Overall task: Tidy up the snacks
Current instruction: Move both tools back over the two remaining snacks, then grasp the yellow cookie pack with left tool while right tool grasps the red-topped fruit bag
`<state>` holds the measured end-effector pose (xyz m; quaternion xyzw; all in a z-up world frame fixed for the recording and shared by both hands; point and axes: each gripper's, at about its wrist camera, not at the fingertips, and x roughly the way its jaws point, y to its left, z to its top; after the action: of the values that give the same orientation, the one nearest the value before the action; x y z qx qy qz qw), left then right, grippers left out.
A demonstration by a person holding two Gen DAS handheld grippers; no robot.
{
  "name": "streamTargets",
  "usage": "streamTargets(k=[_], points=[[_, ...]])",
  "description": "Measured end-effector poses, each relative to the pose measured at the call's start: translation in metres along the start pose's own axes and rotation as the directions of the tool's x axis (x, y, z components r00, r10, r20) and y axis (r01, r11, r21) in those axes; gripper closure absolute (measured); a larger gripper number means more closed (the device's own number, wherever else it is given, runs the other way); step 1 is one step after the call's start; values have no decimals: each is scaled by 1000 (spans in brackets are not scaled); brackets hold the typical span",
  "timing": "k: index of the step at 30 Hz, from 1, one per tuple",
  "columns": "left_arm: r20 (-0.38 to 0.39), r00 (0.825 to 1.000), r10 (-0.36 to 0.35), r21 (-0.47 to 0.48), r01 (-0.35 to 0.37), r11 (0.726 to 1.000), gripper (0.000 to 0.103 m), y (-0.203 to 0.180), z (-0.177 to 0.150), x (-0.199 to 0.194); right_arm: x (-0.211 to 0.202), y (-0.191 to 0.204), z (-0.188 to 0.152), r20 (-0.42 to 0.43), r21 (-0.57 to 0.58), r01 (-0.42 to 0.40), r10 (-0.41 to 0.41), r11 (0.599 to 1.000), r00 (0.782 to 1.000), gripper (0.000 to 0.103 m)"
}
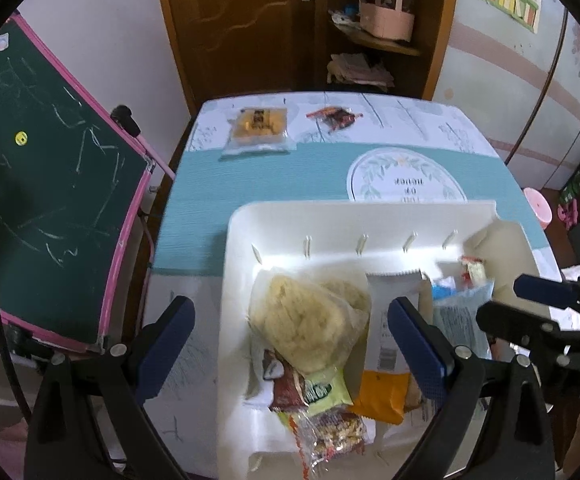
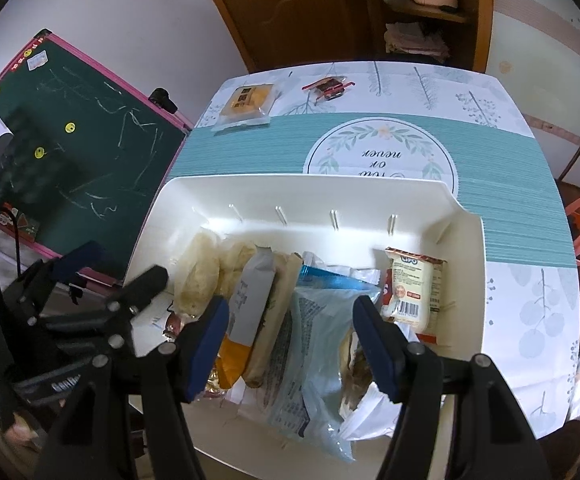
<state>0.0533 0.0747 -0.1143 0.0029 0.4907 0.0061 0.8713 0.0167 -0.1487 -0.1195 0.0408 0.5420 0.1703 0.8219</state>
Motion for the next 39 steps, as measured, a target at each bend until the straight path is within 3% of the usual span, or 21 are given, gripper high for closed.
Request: streamTargets(k=[6,11,16,18,23,29,35,39], points=[[113,992,60,26,-63,998,6,16,40,-24,-17,7,25,49,-52,40,-38,998,998,38],[204,974,96,51,-109,993,6,32,95,-48,-43,6,72,108,-98,80,-69,992,992,38],[276,949,150,43,-169,985,6,47,164,-60,-81,9,135,240,-144,187,-149,972,959,38],[279,947,157,21,-170,985,6,54,190,-57,-93,11,164,286,-160,213,-161,964,945,38],[259,958,124,-40,-117,992,6,73,250,-35,-97,17,226,353,-193,250,-171,949,920,38],[181,979,97,-71,-85,994,6,80,293,31,-53,14,288,360,-213,308,-218,927,907,38],[8,996,92,-1,-91,996,6,64,289,138,45,-13,331,184,-173,191,-158,966,970,38],[-84,992,94,0,-95,995,6,57,276,200,118,-27,332,65,-178,182,-173,967,983,38]])
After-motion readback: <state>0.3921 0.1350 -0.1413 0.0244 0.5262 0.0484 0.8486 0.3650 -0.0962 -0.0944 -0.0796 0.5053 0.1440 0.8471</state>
